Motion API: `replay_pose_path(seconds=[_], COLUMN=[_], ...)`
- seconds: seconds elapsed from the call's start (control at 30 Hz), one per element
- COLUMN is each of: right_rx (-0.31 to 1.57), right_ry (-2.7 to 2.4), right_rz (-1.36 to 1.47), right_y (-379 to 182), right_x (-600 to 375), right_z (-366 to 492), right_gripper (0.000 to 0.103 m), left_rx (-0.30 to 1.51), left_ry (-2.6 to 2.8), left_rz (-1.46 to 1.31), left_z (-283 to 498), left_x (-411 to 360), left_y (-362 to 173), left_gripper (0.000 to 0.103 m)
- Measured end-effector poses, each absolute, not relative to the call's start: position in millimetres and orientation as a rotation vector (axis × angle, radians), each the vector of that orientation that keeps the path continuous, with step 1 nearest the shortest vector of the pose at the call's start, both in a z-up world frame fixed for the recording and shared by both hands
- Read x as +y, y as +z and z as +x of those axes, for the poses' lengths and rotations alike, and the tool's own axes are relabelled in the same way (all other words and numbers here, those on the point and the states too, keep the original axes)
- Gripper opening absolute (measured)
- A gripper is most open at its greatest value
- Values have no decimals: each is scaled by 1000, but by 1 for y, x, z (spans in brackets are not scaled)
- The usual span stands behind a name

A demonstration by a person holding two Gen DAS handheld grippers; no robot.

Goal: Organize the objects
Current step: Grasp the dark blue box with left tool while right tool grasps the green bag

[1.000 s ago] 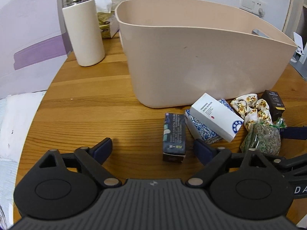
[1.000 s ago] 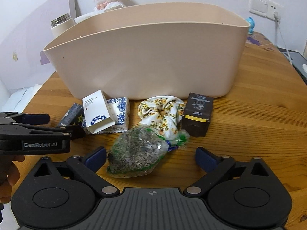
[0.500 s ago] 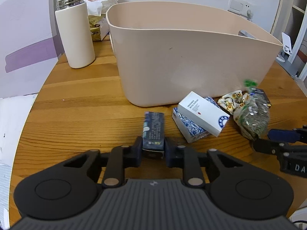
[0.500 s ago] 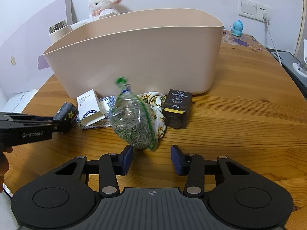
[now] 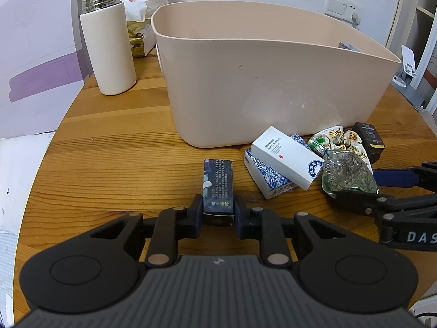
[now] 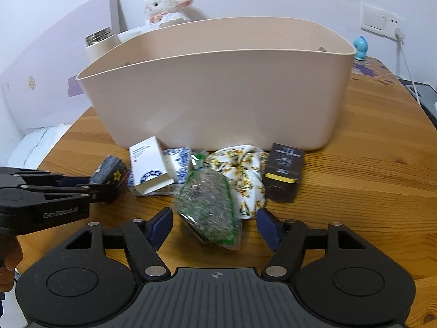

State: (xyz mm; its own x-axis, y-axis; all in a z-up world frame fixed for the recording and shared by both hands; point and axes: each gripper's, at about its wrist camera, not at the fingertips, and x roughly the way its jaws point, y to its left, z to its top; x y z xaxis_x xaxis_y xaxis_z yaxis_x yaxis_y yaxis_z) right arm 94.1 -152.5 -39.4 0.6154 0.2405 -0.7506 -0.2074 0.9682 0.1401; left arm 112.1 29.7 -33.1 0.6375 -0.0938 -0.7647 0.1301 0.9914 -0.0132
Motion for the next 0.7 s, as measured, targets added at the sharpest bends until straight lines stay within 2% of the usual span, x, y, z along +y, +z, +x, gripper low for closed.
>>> replay_pose_path(seconds=[0.03, 0.13, 0.2, 0.43, 0.7], right_rx=[876, 884, 891, 899, 832], right_ry=[263, 277, 285, 287, 308], right_rz=[41, 46, 52, 70, 64], right_y=[-40, -41, -41, -37, -20], right_x=[-152, -154, -154, -157, -157], right_z=[94, 89, 87, 80, 66], right_gripper=[44, 32, 28, 22, 20], left_rx=[870, 870, 869, 869, 848], left_ry=[-128, -130, -133, -146, -143], left_rz=[44, 37, 34, 32, 10], left_z=[112, 112, 110, 104, 91], left_x=[29, 30, 31, 30, 34], left_y=[-33, -34, -34, -35, -29], left_gripper=[25, 25, 25, 25, 25])
